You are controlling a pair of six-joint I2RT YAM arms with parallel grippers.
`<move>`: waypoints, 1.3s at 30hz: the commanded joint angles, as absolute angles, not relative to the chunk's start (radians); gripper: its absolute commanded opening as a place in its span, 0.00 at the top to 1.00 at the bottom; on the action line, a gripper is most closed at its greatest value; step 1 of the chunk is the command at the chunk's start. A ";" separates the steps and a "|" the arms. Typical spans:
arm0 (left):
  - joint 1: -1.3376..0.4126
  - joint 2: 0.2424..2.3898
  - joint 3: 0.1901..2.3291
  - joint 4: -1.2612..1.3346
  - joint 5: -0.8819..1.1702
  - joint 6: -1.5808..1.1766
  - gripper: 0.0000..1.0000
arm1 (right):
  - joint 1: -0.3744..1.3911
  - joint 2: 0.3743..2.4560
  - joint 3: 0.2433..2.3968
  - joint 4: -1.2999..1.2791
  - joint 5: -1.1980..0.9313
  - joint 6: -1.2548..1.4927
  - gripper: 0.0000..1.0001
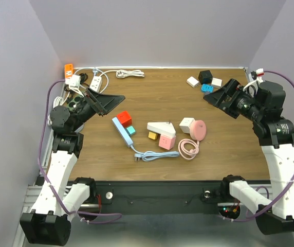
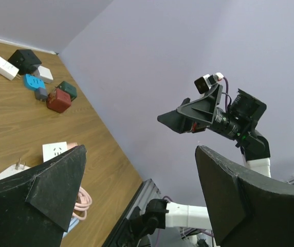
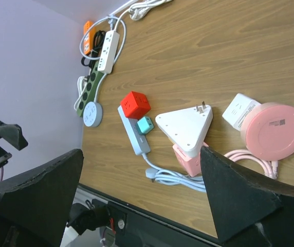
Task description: Pull the plug off the socket
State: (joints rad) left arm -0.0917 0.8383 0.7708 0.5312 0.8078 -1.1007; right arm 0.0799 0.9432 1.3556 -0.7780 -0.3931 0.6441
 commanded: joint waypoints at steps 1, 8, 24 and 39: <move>-0.115 0.816 0.778 0.496 0.828 -1.037 0.01 | 0.084 0.951 1.333 -0.781 -0.443 0.609 0.00; -0.205 0.841 0.813 0.226 0.703 -0.879 0.01 | 0.092 0.986 1.200 -0.814 -0.482 0.480 0.00; -0.442 1.089 0.976 -0.028 0.414 -0.715 0.06 | 0.432 1.196 1.124 -0.943 0.229 0.449 0.00; -0.442 1.035 0.907 -0.054 0.341 -0.701 0.06 | 0.575 1.469 1.131 -0.854 0.560 0.558 0.05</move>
